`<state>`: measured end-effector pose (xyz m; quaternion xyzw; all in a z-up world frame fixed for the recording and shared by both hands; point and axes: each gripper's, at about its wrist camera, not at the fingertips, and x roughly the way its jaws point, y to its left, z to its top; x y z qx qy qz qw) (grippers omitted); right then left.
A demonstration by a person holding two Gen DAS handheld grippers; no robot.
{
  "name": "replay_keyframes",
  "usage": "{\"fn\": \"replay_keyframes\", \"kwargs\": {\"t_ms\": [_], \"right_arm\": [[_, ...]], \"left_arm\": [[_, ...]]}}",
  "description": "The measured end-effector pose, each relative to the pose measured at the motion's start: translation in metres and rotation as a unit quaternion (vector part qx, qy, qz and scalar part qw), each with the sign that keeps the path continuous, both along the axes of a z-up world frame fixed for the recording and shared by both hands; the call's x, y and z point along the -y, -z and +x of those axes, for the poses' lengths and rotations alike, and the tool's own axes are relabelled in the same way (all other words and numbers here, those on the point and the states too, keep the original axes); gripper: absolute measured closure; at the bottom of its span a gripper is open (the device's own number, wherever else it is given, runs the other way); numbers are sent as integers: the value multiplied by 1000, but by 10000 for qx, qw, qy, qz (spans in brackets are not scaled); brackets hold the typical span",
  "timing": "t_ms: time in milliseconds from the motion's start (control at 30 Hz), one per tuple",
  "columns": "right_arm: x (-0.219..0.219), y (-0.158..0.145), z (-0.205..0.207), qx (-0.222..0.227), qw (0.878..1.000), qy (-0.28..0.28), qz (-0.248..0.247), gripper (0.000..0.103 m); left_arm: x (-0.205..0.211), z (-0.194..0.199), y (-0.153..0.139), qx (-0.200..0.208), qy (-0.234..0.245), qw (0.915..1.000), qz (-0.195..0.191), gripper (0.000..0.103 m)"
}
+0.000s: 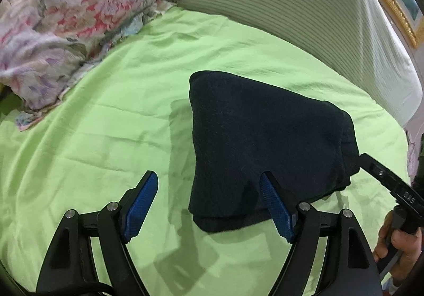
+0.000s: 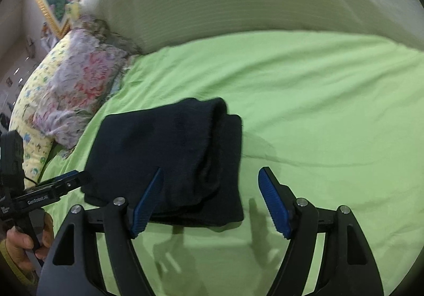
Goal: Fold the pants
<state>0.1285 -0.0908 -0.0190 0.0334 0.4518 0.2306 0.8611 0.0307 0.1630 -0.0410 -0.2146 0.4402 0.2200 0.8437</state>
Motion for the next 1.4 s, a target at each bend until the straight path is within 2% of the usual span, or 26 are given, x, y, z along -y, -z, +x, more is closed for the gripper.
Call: {"fn": "replay_keyframes", "kwargs": {"t_ms": [133, 200, 367, 733, 1067, 1400], "right_arm": [[-11, -12, -19, 329, 9991, -248, 38, 21], [-18, -16, -28, 500, 9980, -373, -64, 15], [-30, -19, -48, 814, 9942, -586, -400, 10], [-31, -4, -64, 840, 9930, -626, -550, 10], [-34, 4, -73, 1020, 9890, -816, -692, 10], [-39, 12, -76, 1059, 9878, -850, -764, 10]], "left_arm": [[13, -6, -6, -2, 7, 10000, 78, 23], [18, -8, -7, 1, 14, 9999, 108, 22], [32, -17, -14, 15, 54, 9996, 287, 22], [54, -29, -18, 101, 87, 9980, 612, 20], [65, -32, -7, 73, 23, 9966, 823, 20], [68, -34, 4, -28, -41, 9968, 804, 20]]}}
